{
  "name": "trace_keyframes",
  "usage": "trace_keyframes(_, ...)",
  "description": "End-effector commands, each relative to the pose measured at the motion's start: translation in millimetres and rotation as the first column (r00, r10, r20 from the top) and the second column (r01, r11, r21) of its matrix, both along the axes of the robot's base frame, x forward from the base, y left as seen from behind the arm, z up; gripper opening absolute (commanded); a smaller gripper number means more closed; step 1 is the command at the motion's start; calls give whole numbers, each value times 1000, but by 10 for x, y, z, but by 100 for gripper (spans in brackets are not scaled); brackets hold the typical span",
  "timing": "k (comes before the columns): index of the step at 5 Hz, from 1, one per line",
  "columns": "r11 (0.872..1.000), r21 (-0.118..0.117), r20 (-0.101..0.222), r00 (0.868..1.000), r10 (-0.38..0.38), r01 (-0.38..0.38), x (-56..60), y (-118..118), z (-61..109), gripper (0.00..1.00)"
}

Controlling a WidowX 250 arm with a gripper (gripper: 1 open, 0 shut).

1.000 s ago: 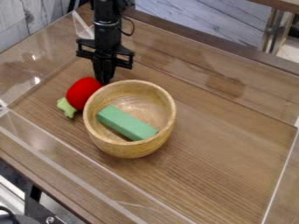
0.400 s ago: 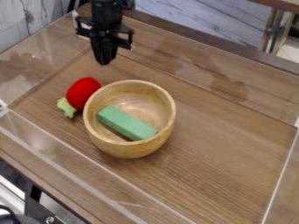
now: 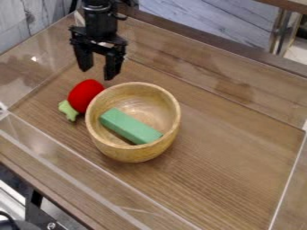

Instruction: Move the red fruit to the right

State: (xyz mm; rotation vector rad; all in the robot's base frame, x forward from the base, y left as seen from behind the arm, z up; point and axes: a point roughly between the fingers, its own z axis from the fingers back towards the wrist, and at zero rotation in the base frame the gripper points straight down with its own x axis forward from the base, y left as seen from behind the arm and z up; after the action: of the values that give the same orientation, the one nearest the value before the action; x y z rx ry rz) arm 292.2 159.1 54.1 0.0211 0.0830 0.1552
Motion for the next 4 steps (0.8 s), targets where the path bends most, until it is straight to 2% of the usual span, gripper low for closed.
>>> trace_keyframes(1, 999, 38, 46, 999, 5, -7, -40, -41, 160, 100)
trace_keyframes(2, 999, 42, 32, 999, 24, -26, -121, -127, 92, 100)
trace_keyframes(3, 998, 44, 25, 999, 39, -41, -85, -59, 12, 0)
trace_keyframes(4, 998, 44, 22, 998, 54, -55, -40, 1, -13, 0)
